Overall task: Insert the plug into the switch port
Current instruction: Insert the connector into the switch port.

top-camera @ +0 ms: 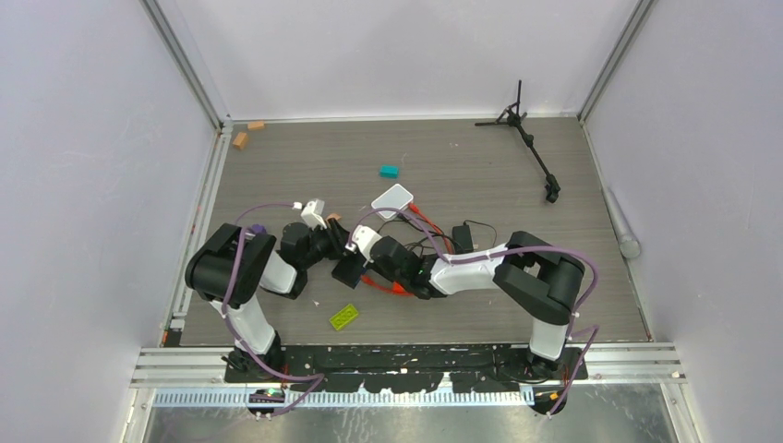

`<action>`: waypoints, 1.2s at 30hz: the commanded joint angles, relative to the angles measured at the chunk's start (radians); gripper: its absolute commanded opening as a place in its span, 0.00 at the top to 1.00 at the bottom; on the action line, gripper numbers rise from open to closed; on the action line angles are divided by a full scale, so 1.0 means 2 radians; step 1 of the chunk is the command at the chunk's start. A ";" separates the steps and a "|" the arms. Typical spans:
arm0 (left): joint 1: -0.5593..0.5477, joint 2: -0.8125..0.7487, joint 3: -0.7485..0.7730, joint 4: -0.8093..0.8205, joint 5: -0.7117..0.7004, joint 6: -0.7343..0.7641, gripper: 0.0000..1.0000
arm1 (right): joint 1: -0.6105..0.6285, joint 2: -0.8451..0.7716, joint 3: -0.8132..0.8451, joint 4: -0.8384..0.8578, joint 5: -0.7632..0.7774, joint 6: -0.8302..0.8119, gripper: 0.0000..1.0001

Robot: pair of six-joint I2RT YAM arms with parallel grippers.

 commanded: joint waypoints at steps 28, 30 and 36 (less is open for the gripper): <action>-0.026 0.011 -0.007 -0.004 0.074 -0.006 0.65 | 0.035 0.038 -0.004 0.286 0.019 0.019 0.99; -0.026 0.012 -0.007 -0.002 0.076 -0.006 0.65 | 0.035 0.038 -0.012 0.292 0.000 0.020 1.00; -0.031 0.019 -0.005 0.008 0.085 -0.007 0.65 | 0.031 0.013 -0.022 0.253 -0.062 -0.018 1.00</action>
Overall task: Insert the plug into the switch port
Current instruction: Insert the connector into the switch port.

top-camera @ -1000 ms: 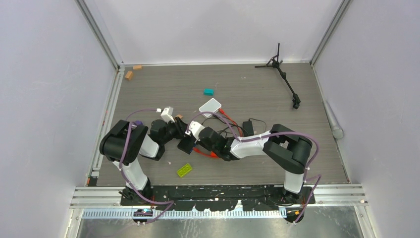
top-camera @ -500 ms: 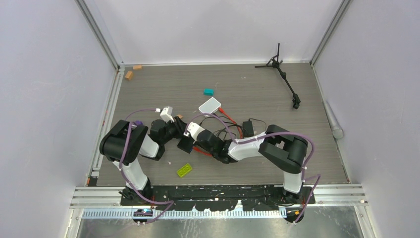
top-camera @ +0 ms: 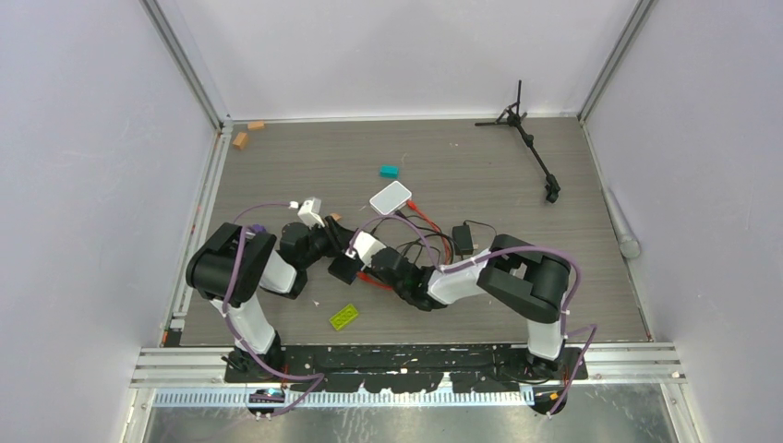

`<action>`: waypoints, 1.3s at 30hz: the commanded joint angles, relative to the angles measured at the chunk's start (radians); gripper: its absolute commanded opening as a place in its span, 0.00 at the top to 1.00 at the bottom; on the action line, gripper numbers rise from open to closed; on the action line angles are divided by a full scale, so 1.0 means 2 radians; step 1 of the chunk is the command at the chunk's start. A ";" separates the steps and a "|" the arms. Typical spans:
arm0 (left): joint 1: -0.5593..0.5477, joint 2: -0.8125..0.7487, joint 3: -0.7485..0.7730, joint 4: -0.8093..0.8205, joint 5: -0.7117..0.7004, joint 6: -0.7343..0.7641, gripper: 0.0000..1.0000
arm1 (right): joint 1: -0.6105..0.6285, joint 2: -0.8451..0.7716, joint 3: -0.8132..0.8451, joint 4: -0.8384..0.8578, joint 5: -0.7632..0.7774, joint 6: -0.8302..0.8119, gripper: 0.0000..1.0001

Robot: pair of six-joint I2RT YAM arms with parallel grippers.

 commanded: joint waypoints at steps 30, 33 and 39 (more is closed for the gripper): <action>-0.043 0.028 0.000 0.013 0.128 -0.009 0.65 | -0.042 -0.055 0.123 -0.028 -0.108 -0.047 1.00; -0.042 0.028 -0.001 0.012 0.124 -0.010 0.65 | -0.037 -0.058 0.102 0.010 -0.068 -0.047 0.99; -0.042 0.033 0.000 0.018 0.125 -0.011 0.65 | -0.022 -0.047 0.068 0.078 -0.015 -0.052 1.00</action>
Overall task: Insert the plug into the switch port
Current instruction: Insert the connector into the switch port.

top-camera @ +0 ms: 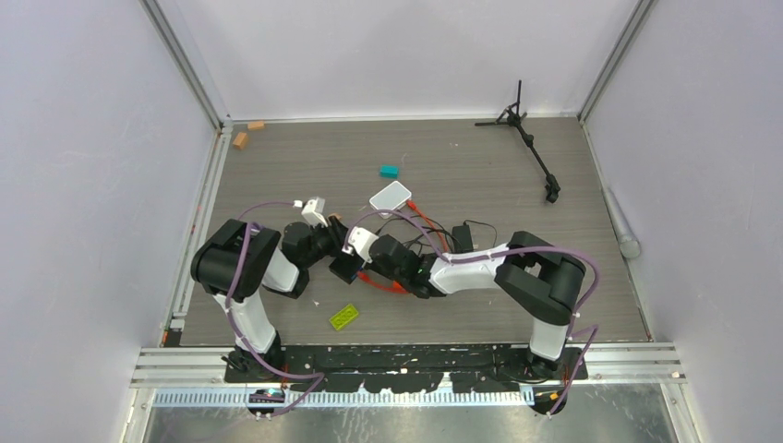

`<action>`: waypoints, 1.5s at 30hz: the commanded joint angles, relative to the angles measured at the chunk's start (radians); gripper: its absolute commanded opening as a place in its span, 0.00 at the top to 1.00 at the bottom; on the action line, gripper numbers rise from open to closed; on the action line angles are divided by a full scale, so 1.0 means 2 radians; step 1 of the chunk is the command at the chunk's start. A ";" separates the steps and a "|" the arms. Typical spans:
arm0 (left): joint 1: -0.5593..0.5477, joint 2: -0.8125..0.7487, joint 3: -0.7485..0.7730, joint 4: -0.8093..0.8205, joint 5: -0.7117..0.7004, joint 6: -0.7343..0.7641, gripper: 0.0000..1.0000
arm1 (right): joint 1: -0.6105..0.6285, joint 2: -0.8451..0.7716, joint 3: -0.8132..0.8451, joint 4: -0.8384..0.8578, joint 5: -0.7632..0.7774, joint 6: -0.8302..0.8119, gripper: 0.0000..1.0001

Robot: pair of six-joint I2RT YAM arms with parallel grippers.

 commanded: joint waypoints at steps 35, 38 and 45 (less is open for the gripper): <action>-0.052 0.034 0.008 0.006 0.136 -0.012 0.66 | -0.073 -0.015 0.029 0.166 -0.206 0.075 1.00; -0.052 0.038 0.010 0.006 0.138 -0.012 0.66 | -0.077 -0.022 0.050 0.131 -0.219 0.067 1.00; -0.053 0.038 0.011 0.006 0.138 -0.013 0.66 | -0.072 -0.043 0.048 0.149 -0.189 0.071 0.99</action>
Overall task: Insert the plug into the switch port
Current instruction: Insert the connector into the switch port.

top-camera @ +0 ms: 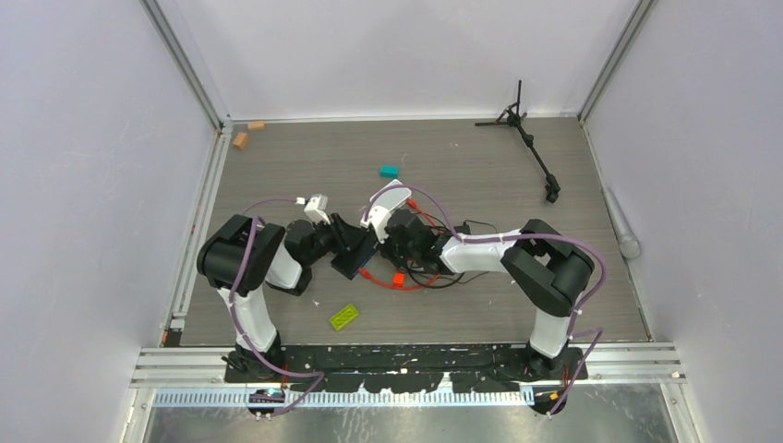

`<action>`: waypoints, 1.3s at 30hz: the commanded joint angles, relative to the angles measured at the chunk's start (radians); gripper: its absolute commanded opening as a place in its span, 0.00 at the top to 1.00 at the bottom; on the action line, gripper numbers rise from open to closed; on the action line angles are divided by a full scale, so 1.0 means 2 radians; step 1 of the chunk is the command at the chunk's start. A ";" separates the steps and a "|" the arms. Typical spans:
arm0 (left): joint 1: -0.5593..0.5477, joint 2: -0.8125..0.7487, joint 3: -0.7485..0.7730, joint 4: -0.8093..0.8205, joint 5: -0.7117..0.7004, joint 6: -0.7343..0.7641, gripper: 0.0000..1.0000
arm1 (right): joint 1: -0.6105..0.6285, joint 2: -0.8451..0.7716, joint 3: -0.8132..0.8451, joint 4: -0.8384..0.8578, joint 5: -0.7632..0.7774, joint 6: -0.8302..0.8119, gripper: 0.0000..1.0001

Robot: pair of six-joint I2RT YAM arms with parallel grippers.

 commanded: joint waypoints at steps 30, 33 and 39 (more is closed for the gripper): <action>-0.053 0.014 -0.003 -0.018 0.150 -0.023 0.67 | 0.118 0.033 0.018 0.310 0.211 -0.143 0.99; -0.053 0.015 -0.002 -0.018 0.150 -0.022 0.66 | 0.125 0.044 0.019 0.324 0.220 -0.152 0.99; -0.055 0.020 0.002 -0.018 0.154 -0.022 0.67 | 0.126 0.051 0.020 0.333 0.222 -0.163 1.00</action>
